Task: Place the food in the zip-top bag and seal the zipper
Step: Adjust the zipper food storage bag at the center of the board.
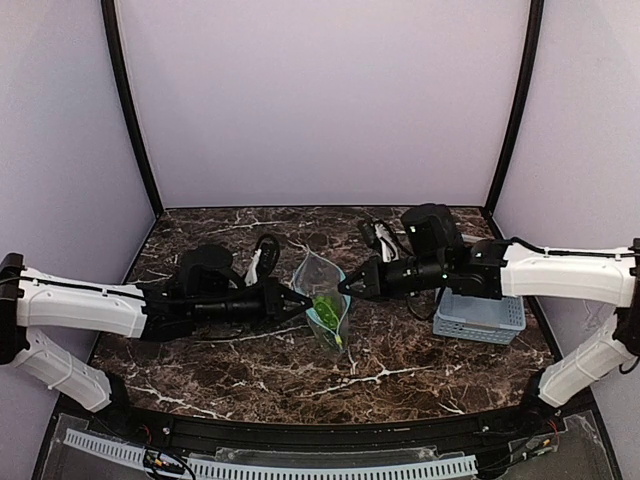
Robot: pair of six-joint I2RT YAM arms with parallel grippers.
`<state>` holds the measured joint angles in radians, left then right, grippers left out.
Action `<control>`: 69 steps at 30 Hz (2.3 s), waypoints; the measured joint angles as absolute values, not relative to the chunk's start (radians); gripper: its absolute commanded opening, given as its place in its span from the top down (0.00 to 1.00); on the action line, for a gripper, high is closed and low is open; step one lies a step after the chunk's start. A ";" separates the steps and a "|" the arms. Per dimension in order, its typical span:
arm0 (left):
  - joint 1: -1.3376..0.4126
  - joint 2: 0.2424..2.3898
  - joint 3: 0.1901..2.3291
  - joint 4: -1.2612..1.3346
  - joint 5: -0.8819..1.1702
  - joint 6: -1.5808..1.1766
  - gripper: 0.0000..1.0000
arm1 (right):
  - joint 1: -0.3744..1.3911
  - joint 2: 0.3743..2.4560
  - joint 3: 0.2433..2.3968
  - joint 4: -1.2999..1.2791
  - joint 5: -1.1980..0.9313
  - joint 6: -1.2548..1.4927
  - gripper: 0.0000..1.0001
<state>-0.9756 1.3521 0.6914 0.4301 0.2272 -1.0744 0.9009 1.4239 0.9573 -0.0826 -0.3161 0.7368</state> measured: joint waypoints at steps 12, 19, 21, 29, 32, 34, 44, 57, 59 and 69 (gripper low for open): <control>-0.968 1.254 0.759 0.139 0.125 -0.926 0.99 | 0.993 1.391 1.026 -0.181 -0.222 0.710 1.00; -0.968 1.285 0.759 0.118 0.143 -0.914 0.99 | 1.015 1.398 1.024 -0.212 -0.188 0.716 1.00; -0.968 1.285 0.759 0.117 0.147 -0.910 0.99 | 1.015 1.398 1.023 -0.213 -0.179 0.717 1.00; -0.968 1.290 0.762 0.114 0.162 -0.897 0.99 | 1.015 1.397 1.023 -0.221 -0.152 0.729 0.80; -0.968 1.293 0.762 0.114 0.169 -0.891 0.99 | 1.015 1.395 1.023 -0.229 -0.139 0.734 0.58; -0.968 1.296 0.762 0.114 0.176 -0.883 0.99 | 1.015 1.388 1.023 -0.238 -0.130 0.735 0.46; -0.968 1.308 0.765 0.114 0.190 -0.850 0.99 | 1.015 1.287 1.023 -0.310 -0.048 0.722 0.11; -0.968 1.308 0.765 0.114 0.189 -0.842 0.99 | 0.867 1.133 1.024 -0.616 0.144 0.707 0.01; -0.968 1.307 0.765 0.113 0.189 -0.844 0.99 | 0.801 1.110 1.018 -0.659 0.157 0.706 0.01; -0.966 1.266 0.764 0.115 0.185 -0.852 0.99 | 0.436 1.093 0.925 -0.731 0.120 0.603 0.01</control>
